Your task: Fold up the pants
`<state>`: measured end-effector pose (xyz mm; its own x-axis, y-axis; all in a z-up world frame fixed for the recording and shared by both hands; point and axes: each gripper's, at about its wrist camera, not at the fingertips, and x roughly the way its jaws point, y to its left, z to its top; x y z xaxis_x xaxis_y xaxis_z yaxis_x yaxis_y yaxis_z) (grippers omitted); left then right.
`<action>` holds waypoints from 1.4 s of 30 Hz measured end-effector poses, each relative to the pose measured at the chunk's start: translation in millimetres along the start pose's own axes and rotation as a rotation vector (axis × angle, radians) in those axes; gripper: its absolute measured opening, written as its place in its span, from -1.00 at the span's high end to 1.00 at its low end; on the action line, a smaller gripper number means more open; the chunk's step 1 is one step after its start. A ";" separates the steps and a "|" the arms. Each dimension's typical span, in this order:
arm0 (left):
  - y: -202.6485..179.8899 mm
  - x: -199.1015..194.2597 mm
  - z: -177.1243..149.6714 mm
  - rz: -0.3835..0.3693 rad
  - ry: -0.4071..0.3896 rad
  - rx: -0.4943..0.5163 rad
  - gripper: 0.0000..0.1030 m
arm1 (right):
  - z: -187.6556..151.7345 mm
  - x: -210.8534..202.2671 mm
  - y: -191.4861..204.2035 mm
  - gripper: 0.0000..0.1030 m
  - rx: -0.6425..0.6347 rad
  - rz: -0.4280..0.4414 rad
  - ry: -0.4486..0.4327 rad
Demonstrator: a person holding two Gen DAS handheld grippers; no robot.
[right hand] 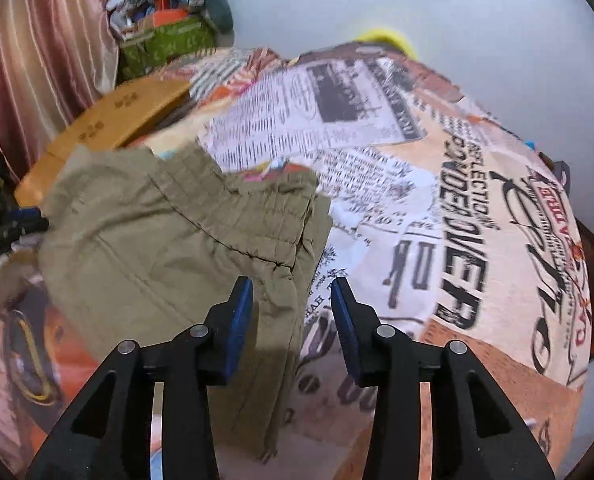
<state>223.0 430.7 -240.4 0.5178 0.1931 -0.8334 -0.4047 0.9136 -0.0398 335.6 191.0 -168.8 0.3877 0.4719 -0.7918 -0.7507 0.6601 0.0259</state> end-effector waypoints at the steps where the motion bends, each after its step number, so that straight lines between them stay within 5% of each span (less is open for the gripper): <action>1: -2.5 -10.0 -0.6 -0.002 -0.015 -0.002 0.28 | -0.2 -7.2 0.1 0.27 0.006 0.006 -0.011; 5: -15.5 -62.0 -1.5 -0.021 -0.086 -0.020 0.27 | -2.4 -54.8 7.3 0.06 0.016 0.027 -0.097; 16: -67.7 -226.3 -19.8 -0.044 -0.362 0.033 0.13 | -21.4 -204.8 40.7 0.04 -0.029 0.041 -0.359; 20: -87.5 -291.0 -45.1 -0.034 -0.481 0.068 0.12 | -33.0 -254.1 54.4 0.04 -0.030 0.053 -0.460; 25: -104.1 -353.3 -84.3 -0.066 -0.603 0.062 -0.14 | -53.1 -303.5 69.5 0.04 -0.014 0.083 -0.568; 35: -126.5 -415.0 -155.7 -0.057 -0.736 0.055 -0.57 | -104.9 -355.2 98.3 0.02 -0.020 0.071 -0.722; 42: -139.3 -428.4 -184.4 -0.020 -0.782 0.061 -0.83 | -119.2 -360.6 107.7 -0.42 -0.013 0.082 -0.770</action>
<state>-81.4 154.8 20.6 0.9143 0.3512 -0.2018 -0.3588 0.9334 -0.0014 51.2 22.3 46.8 0.5893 0.7957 -0.1400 -0.7977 0.6005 0.0554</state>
